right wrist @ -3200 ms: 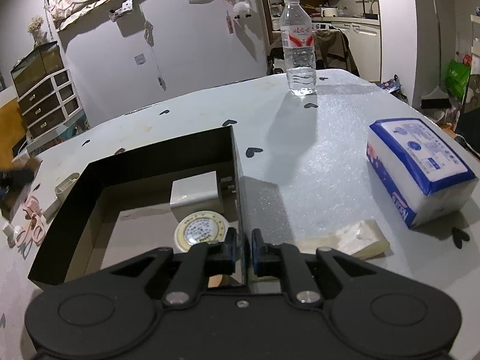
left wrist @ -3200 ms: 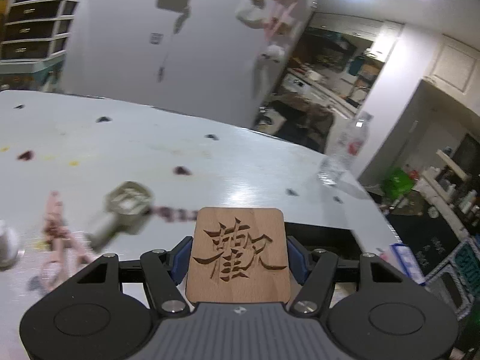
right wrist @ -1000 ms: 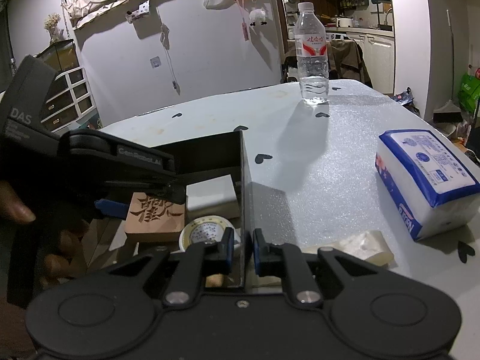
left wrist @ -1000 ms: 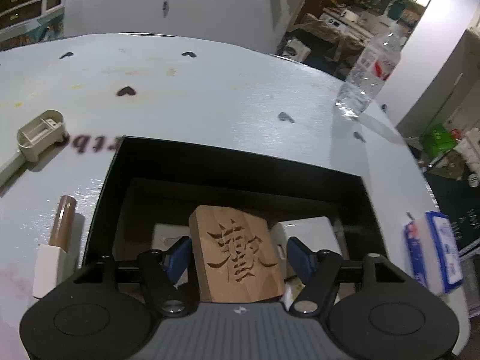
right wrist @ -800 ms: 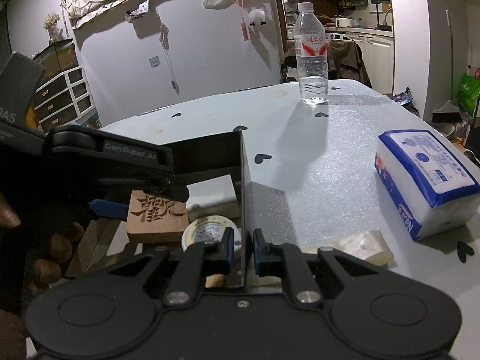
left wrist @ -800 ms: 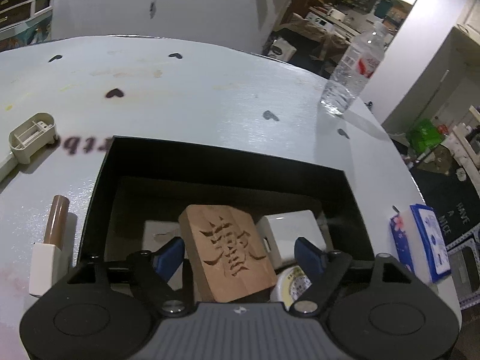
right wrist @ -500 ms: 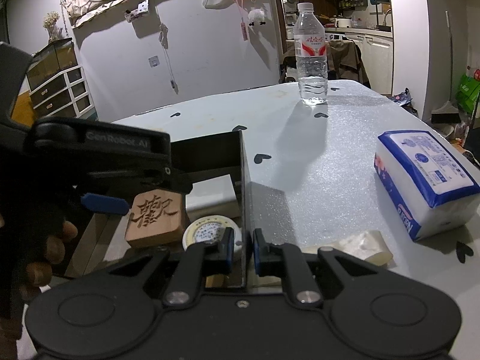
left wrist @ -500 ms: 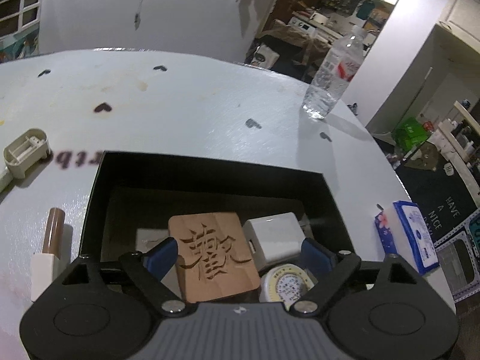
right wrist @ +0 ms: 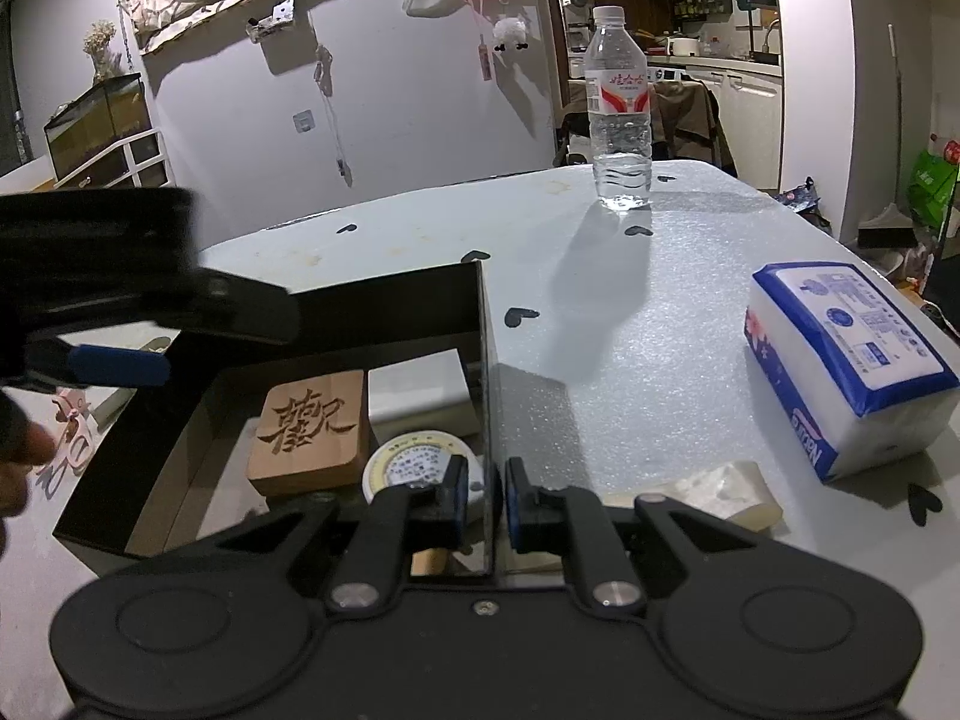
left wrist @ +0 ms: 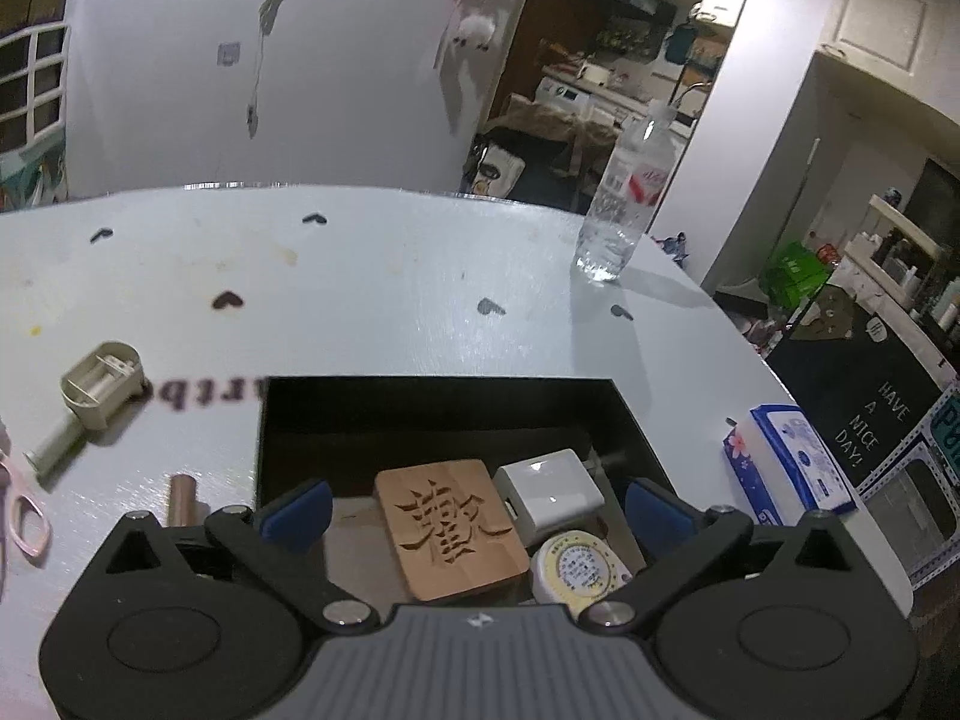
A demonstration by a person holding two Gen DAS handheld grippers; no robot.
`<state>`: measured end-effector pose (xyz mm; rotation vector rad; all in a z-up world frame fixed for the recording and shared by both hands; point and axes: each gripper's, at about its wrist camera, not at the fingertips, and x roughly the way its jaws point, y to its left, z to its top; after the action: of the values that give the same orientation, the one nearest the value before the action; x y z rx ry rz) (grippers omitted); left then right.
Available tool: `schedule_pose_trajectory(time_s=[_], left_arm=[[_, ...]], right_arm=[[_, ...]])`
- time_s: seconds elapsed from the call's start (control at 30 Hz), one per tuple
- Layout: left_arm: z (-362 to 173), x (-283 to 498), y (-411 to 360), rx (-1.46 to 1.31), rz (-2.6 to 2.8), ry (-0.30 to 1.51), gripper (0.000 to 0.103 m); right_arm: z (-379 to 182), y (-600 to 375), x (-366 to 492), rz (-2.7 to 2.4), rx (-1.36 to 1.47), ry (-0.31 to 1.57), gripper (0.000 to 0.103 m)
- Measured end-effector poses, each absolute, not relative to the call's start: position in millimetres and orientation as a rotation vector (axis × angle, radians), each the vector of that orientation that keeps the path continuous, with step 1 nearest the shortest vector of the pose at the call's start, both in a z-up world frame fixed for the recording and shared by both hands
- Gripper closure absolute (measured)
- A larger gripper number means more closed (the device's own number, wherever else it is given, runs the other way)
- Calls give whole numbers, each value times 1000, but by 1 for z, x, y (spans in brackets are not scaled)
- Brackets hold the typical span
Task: Organize rigid objects
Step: 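Carry the carved wooden block with the left gripper into the black box and release, then move the left gripper to the brown-capped white cylinder and grasp it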
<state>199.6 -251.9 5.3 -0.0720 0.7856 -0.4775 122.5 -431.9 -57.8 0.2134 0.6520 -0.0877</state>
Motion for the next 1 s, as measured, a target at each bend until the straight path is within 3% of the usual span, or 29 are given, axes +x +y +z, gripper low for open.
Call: schedule_pose_trajectory(time_s=[0.73,0.83,0.93,1.0], left_arm=[[-5,179,-149,-88,-330,666,0],[-13,180,-135,-116,-288,680,4],[-19,183,-122,-149,-273,704,15],[-23,186,-117,-163,-275,721,28]], right_arm=[[-56,-431,122,-133,199,658,89],[-55,-432,121,-139,198,659,89],[-55,-431,120,-140,197,660,89],[-54,-431,121,-143,196,661,89]])
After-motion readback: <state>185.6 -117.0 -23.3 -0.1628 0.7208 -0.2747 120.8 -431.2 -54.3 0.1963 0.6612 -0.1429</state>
